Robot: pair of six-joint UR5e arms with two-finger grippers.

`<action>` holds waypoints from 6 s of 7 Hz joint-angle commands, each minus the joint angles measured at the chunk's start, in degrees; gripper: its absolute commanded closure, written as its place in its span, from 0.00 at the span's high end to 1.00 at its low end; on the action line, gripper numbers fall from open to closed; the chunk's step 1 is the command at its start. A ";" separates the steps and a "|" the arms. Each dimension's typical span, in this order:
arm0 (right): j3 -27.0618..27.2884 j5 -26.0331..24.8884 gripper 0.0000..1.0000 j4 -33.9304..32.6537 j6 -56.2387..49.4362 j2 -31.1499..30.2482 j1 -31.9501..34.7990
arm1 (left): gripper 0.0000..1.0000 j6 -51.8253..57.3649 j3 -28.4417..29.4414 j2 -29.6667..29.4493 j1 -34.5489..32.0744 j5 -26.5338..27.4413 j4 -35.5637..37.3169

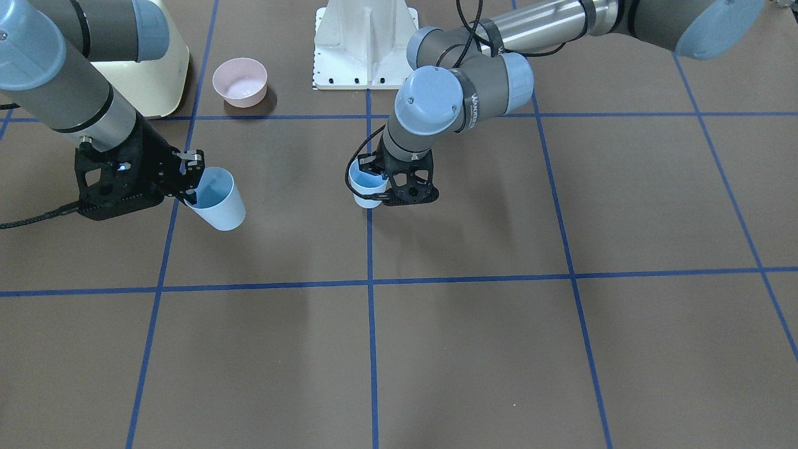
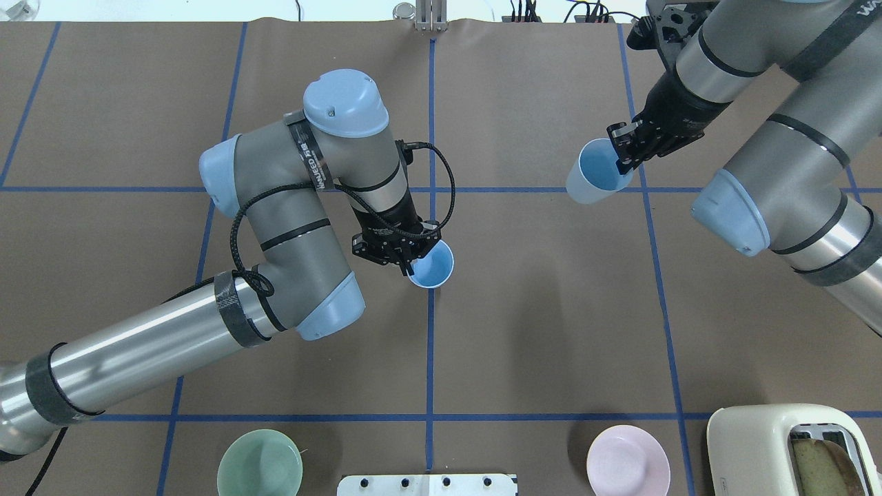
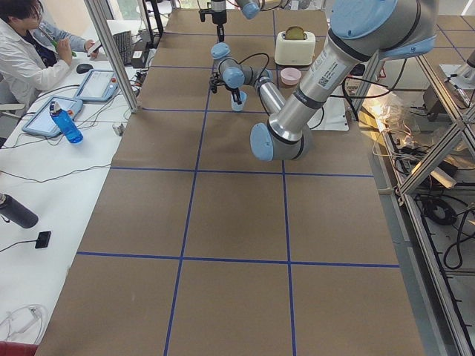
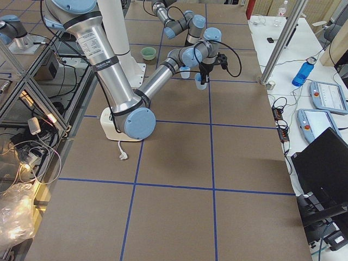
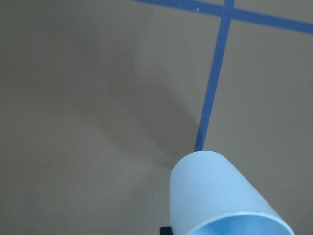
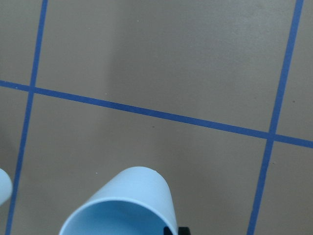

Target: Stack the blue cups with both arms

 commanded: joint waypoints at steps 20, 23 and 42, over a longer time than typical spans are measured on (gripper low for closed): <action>-10.62 -7.74 0.00 -0.65 13.50 17.66 -18.66 | 0.97 31.29 -9.94 20.46 -17.34 -2.33 -2.73; -10.53 -7.82 0.00 -0.74 13.85 17.56 -19.54 | 0.97 31.20 -10.02 20.46 -17.25 -2.33 -2.73; -10.18 -5.36 1.00 -0.57 -13.98 -12.10 25.08 | 0.98 73.54 -4.15 35.31 -45.70 -2.94 -1.85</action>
